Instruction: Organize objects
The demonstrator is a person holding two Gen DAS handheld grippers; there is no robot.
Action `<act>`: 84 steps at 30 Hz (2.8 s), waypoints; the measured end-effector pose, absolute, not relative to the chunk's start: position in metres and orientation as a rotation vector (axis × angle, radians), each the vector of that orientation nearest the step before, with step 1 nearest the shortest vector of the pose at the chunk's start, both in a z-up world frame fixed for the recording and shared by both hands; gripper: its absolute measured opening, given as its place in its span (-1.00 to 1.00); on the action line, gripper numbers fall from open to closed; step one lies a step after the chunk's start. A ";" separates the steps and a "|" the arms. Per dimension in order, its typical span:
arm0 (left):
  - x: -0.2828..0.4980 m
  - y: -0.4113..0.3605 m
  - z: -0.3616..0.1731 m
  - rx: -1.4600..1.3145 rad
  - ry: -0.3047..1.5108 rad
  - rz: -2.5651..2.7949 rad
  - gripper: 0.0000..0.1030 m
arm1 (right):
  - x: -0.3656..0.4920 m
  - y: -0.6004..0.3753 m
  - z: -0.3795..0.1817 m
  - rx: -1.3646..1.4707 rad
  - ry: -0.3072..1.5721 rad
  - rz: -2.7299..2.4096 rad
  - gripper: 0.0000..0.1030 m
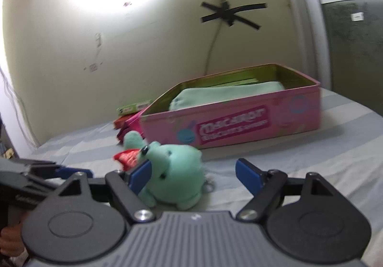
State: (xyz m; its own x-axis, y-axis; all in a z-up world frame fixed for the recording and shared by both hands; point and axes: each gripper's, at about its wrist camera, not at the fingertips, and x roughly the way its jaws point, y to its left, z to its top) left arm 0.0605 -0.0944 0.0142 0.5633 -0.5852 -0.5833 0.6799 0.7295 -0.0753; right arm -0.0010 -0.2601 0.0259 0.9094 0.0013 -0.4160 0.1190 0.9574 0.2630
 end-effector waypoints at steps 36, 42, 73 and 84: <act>0.074 -0.094 -0.020 0.290 0.568 -0.167 1.00 | 0.063 -0.315 -0.015 0.662 0.503 0.336 0.77; 0.080 -0.079 -0.018 0.180 0.632 -0.117 1.00 | 0.060 -0.314 -0.015 0.666 0.487 0.334 0.78; 0.059 -0.022 -0.007 0.083 0.892 0.018 1.00 | 0.050 -0.319 -0.011 0.635 0.459 0.060 0.86; 0.054 -0.031 -0.005 0.138 0.877 0.056 1.00 | 0.040 -0.302 -0.003 0.550 0.391 0.296 0.97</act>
State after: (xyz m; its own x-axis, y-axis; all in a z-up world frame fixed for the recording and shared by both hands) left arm 0.0536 -0.0309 -0.0049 0.6387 0.1054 -0.7622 0.0079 0.9896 0.1434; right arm 0.0403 -0.3019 -0.0028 0.8852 0.3727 -0.2785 -0.1674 0.8136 0.5569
